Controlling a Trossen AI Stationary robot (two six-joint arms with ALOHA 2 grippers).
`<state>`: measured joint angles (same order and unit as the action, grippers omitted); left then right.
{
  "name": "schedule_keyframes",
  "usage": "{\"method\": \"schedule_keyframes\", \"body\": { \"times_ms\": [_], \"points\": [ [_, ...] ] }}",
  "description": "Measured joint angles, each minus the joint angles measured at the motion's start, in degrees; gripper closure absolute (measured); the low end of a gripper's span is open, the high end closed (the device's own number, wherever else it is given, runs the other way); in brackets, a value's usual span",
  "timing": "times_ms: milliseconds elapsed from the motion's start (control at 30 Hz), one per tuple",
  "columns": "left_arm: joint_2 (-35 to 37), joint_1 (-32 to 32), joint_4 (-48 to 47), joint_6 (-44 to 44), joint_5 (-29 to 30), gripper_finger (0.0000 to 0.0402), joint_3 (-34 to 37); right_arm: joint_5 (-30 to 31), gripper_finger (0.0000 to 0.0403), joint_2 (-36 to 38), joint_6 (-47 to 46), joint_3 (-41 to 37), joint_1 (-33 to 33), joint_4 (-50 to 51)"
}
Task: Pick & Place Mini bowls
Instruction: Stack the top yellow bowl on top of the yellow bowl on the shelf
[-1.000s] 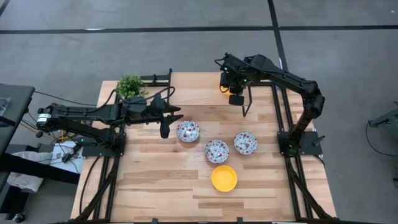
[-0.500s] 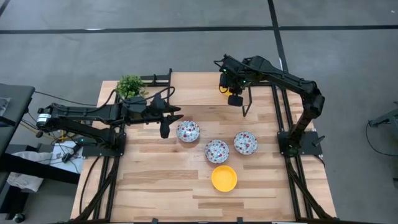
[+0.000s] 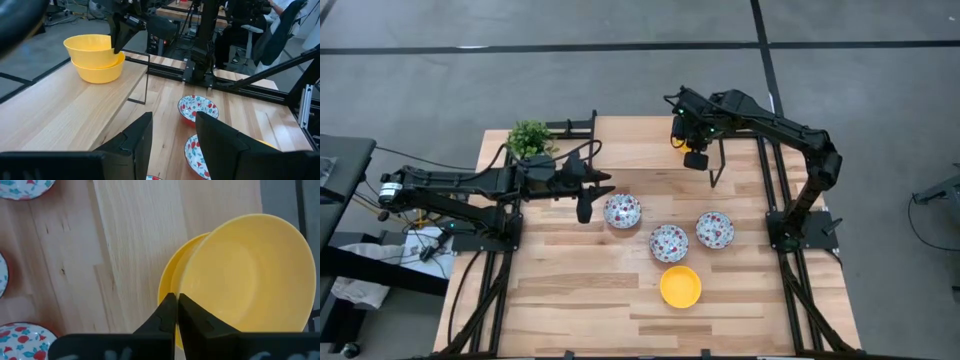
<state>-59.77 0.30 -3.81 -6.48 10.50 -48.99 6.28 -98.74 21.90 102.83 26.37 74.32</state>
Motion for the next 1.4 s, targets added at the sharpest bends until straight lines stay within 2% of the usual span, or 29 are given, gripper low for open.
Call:
{"method": "schedule_keyframes", "body": {
  "times_ms": [300, 567, 900, 1400],
  "points": [
    [0.0, 0.0, 0.0, 0.0, 0.0, 0.0252, 0.0, -0.2, 0.0403, 0.0, -0.9, -0.2, 0.9, 0.3],
    [0.0, 0.0, 0.0, 0.0, 0.0, 0.0252, 0.0, 0.2, 0.0403, 0.1, -1.0, -5.6, 1.0, -1.1],
    [0.0, -0.3, 0.0, 0.0, 0.1, 0.0252, 0.0, 0.1, 0.0401, 0.1, -1.0, -5.8, 1.0, -1.5],
    [0.0, -0.3, 0.0, 0.0, 0.1, 0.0252, 0.0, 1.2, 0.0337, 0.1, -0.5, -5.9, 1.0, -1.3]
  ]
}}
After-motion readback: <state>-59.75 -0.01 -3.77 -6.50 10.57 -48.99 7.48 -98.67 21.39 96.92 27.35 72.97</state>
